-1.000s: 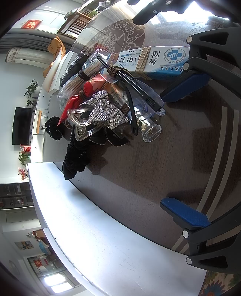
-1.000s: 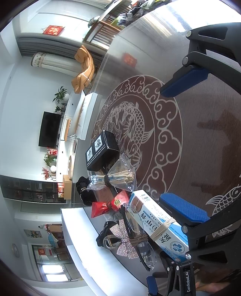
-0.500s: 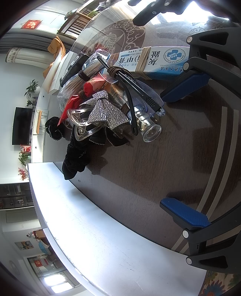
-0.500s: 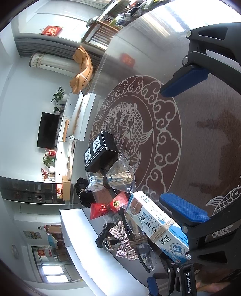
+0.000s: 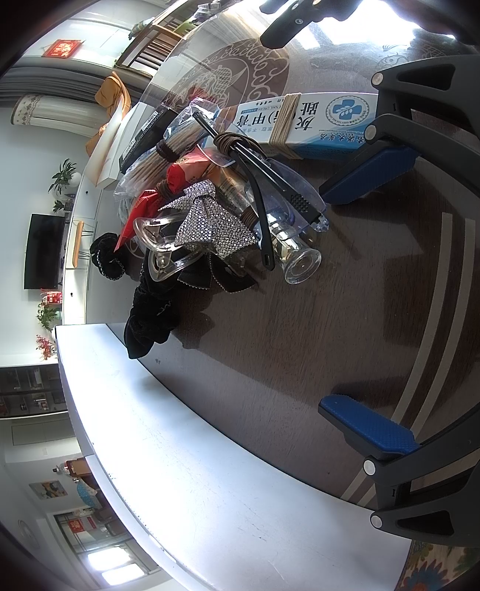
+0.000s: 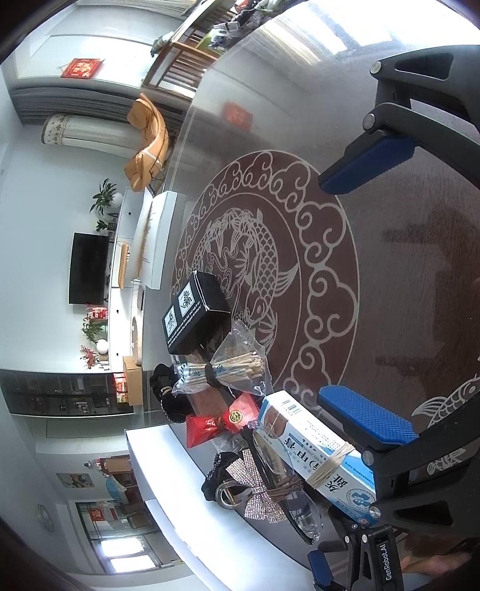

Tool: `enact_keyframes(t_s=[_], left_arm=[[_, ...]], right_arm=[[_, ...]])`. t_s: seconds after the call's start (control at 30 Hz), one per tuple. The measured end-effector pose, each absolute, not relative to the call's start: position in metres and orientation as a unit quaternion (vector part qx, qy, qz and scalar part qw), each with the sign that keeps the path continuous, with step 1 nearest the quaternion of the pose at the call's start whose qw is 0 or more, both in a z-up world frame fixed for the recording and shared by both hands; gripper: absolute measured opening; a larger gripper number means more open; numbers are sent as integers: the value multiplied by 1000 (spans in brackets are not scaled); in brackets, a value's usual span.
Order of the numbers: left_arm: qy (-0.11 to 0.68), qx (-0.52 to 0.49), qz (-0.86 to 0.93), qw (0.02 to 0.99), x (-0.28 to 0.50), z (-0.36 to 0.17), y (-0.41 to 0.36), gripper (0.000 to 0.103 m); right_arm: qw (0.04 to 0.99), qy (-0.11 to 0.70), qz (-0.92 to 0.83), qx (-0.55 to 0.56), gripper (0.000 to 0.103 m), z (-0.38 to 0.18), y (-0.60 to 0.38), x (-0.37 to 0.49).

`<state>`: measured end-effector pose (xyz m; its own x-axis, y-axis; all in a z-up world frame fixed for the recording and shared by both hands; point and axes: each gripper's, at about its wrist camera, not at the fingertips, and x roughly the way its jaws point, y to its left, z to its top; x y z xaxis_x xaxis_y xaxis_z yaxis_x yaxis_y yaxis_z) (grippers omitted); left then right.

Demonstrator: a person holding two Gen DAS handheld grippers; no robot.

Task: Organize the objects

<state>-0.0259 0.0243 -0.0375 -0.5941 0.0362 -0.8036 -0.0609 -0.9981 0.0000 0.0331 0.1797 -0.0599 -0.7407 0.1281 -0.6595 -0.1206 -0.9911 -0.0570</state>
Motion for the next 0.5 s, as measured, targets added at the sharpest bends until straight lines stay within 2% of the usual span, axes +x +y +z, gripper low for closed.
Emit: enact_keyframes(t_s=[0.4, 0.5], left_arm=[[13, -453, 891, 26, -26, -37, 23, 103], [-57, -428, 900, 63, -16, -24, 3, 103]], right_arm=[[77, 22, 912, -403, 103, -74, 193, 18], [78, 33, 906, -415, 103, -78, 197, 15]])
